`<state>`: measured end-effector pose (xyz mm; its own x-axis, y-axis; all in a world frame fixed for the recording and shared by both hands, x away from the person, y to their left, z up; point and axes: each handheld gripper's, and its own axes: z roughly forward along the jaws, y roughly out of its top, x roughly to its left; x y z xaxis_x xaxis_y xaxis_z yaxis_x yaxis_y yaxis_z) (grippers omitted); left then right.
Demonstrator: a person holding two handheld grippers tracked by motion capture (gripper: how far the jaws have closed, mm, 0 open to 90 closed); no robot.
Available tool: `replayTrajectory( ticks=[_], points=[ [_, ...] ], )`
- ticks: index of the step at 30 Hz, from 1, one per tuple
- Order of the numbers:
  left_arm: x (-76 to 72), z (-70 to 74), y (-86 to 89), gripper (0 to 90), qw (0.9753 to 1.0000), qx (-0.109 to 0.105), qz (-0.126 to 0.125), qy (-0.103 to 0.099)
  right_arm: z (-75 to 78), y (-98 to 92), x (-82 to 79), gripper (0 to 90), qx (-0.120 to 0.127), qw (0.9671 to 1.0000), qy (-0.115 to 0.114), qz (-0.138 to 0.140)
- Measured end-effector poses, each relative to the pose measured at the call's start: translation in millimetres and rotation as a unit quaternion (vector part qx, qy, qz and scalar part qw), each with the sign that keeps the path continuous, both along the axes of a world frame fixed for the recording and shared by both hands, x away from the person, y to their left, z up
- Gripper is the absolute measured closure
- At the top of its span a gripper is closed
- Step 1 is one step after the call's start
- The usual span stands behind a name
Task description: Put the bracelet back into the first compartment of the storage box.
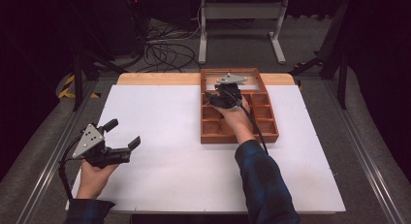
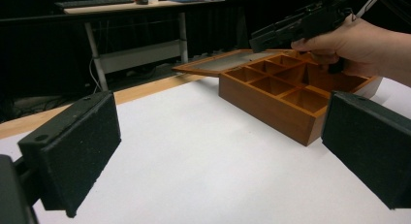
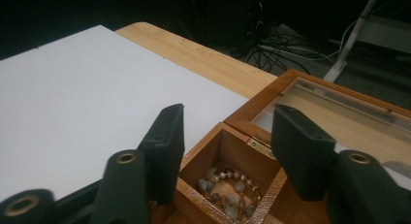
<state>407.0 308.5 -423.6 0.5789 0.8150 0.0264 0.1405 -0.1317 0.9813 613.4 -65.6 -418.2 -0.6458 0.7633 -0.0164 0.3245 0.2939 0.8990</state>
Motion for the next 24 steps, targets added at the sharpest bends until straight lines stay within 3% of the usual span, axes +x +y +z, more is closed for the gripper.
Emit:
replayTrajectory(
  ticks=[10,24],
  points=[
    [0.0,-0.3,-1.2,1.4,1.0,0.005,-0.002,0.002,3.8,-11.8,-12.6,28.5,0.023,0.9997,-0.008,0.008],
    [0.4,-1.0,-3.1,1.4,1.0,0.006,-0.002,0.0,13.3,-21.9,-32.5,18.3,0.038,0.9989,-0.024,0.014]
  ],
)
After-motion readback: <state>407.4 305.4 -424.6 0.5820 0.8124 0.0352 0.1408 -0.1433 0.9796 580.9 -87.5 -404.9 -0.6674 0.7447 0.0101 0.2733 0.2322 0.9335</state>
